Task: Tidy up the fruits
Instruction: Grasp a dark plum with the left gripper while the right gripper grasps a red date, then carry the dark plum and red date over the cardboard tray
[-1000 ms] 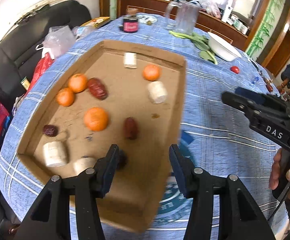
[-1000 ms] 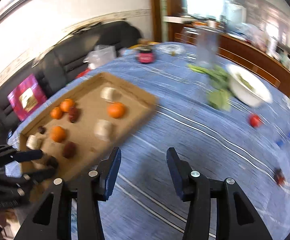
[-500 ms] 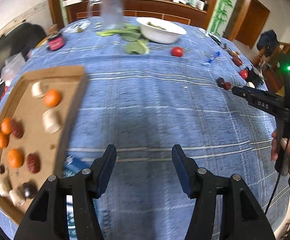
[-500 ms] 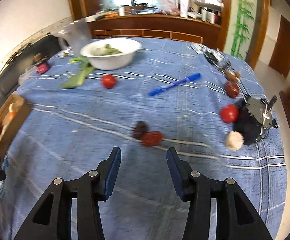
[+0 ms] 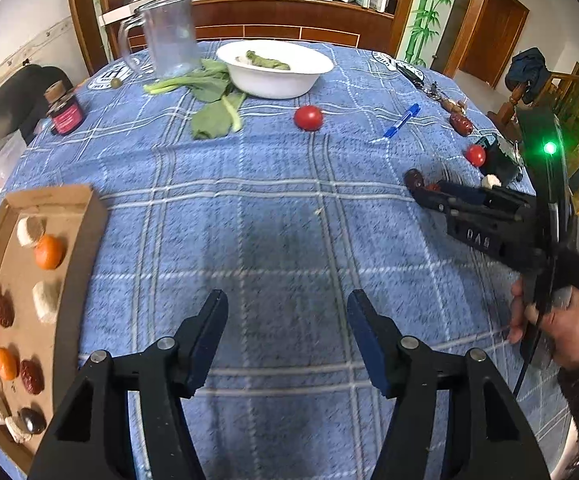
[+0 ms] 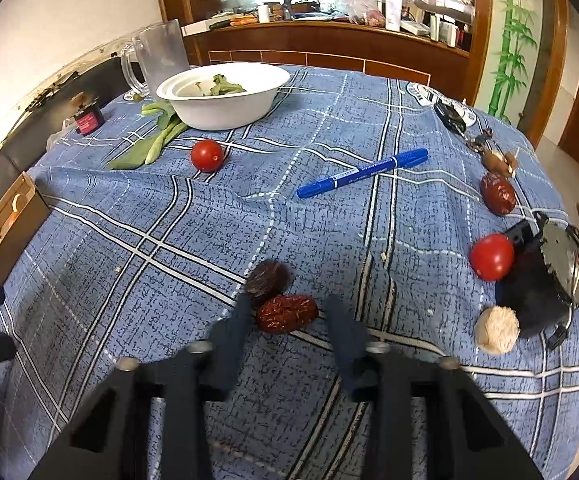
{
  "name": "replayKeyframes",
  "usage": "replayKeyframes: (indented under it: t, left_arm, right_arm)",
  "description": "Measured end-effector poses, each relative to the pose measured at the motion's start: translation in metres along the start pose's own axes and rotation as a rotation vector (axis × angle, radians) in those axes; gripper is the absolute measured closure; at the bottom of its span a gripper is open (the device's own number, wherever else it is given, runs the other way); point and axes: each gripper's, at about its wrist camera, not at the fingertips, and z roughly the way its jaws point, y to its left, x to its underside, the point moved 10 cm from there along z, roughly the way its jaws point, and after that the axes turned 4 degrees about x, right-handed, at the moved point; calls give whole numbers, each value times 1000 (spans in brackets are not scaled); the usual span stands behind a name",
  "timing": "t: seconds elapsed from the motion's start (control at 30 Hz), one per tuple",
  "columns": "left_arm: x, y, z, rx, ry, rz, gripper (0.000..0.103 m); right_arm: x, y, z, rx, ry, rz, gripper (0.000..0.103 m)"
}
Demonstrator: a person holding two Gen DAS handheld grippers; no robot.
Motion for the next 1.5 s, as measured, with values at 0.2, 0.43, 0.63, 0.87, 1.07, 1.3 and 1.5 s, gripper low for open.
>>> replayKeyframes:
  t: [0.2,0.43,0.63,0.87,1.07,1.3,1.5]
  left_arm:
    - [-32,-39,24,32,2,39,42]
    - [-61,-92,63,59,24,102,42]
    - [-75,-122,89,28,30,165,42]
    - [-77,-127,113,47,51,187,85]
    - [-71,-118,96,112,17,156,85]
    - [-37,-85,60,127,17,108,85]
    - [5,-45,28,83,2,67,85]
  right_arm:
    - [12,-9,-16,-2,-15,15,70]
    - [38,-25,-53,8,-45,40,70]
    - [52,-42,-60,0,-36,93,70]
    - [55,-46,-59,-26,-35,130,69]
    - [56,-42,-63,-24,-44,126,69]
    - [61,-31,-72,-19,-48,117,70]
    - [66,-10,-79,-18,-43,90,70]
